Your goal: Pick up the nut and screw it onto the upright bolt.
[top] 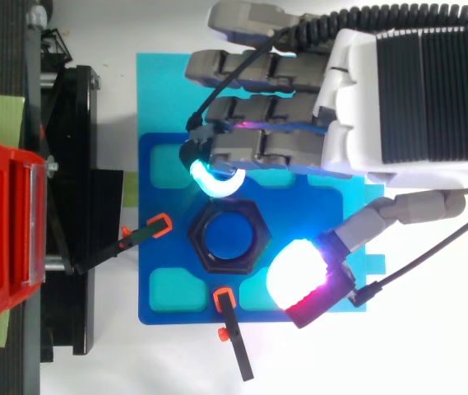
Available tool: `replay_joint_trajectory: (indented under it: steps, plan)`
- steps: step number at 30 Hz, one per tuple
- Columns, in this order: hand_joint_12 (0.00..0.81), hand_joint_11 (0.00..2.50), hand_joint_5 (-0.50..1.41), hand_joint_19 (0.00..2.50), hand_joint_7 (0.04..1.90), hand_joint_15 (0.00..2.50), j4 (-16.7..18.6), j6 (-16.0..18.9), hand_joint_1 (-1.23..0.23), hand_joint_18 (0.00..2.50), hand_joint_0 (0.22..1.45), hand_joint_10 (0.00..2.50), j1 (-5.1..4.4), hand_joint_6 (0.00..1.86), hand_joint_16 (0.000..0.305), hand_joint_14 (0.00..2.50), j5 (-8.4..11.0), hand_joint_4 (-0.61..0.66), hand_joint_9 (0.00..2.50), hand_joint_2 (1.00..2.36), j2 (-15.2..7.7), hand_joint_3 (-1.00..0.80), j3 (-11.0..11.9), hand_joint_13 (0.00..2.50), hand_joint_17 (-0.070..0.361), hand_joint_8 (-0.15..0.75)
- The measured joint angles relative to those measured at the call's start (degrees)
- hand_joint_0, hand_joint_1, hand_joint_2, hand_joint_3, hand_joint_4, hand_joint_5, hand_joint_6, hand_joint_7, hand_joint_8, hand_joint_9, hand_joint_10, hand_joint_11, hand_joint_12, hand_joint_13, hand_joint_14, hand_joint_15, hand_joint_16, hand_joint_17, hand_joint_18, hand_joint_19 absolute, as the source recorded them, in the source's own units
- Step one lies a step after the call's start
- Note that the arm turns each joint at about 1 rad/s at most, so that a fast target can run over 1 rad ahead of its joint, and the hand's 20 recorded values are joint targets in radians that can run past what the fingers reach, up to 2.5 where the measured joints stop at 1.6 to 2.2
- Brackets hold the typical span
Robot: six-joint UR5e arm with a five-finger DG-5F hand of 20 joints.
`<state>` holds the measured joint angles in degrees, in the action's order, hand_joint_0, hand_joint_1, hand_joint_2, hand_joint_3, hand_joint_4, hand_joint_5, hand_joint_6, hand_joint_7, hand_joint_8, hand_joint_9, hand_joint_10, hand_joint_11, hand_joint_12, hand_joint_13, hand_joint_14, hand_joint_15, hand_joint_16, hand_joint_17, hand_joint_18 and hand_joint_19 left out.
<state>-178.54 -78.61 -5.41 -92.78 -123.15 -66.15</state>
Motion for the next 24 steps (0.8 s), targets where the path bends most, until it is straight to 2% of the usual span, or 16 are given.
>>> replay_joint_trajectory:
  steps: [3, 7, 15, 24]
  plan:
    - [0.341, 0.00, -0.24, 0.00, 0.60, 0.00, -2.0, -2.3, -0.19, 0.00, 0.47, 0.00, 0.02, 0.50, 0.045, 0.00, -0.03, 0.18, 0.27, 1.00, 0.0, -0.50, 0.6, 0.06, 0.101, 0.226]
    - [0.347, 0.00, -0.25, 0.00, 0.57, 0.00, -2.5, -3.2, -0.18, 0.00, 0.46, 0.00, 0.03, 0.50, 0.047, 0.00, -0.06, 0.16, 0.23, 1.00, 0.0, -0.50, 0.7, 0.02, 0.105, 0.223]
    - [0.352, 0.00, -0.25, 0.00, 0.57, 0.00, 0.2, -3.2, -0.15, 0.00, 0.46, 0.00, -0.03, 0.50, 0.049, 0.00, -0.12, 0.14, 0.21, 1.00, -0.1, -0.50, 0.7, 0.00, 0.109, 0.225]
    - [0.353, 0.00, -0.25, 0.00, 0.59, 0.00, 4.2, -2.6, -0.15, 0.00, 0.46, 0.00, -0.72, 0.50, 0.049, 0.00, -0.33, 0.14, 0.21, 1.00, -0.4, -0.50, 0.6, 0.00, 0.110, 0.225]
